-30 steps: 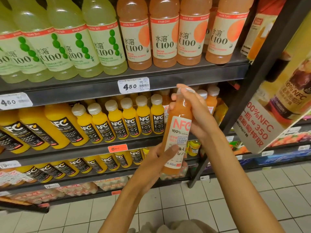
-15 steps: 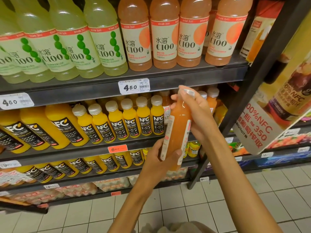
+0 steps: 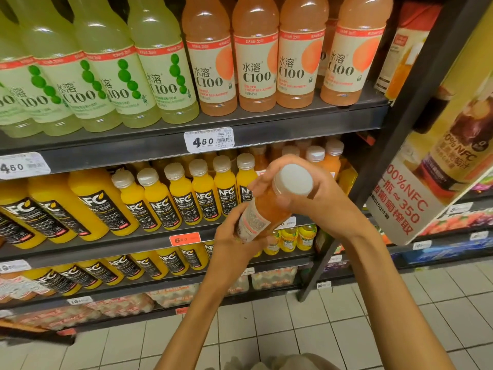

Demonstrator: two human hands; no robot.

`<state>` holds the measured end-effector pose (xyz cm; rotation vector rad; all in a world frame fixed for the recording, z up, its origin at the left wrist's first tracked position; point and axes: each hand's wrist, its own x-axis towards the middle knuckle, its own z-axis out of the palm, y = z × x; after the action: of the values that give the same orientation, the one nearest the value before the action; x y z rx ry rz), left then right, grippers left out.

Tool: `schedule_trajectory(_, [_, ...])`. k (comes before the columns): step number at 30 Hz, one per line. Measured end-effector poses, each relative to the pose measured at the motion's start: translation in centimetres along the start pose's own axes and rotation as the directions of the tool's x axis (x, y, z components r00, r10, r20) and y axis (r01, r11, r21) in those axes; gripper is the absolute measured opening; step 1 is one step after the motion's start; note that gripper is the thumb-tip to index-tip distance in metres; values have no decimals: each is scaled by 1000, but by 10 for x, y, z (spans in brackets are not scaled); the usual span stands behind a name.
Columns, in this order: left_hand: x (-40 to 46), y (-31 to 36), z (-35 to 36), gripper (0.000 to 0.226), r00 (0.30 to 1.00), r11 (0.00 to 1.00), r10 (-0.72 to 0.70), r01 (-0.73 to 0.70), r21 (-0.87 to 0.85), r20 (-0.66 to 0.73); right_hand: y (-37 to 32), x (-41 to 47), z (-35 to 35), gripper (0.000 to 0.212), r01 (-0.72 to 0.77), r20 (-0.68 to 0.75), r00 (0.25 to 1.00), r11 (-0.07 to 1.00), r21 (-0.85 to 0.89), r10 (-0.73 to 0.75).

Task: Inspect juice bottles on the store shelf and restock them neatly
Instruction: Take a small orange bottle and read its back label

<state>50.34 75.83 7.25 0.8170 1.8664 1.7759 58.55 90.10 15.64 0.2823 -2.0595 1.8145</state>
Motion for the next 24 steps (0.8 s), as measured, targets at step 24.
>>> schedule_trajectory(24, [-16, 14, 9, 62, 870, 817, -180, 392, -422, 459, 29, 22, -2, 43, -121, -235, 928, 832, 541, 288])
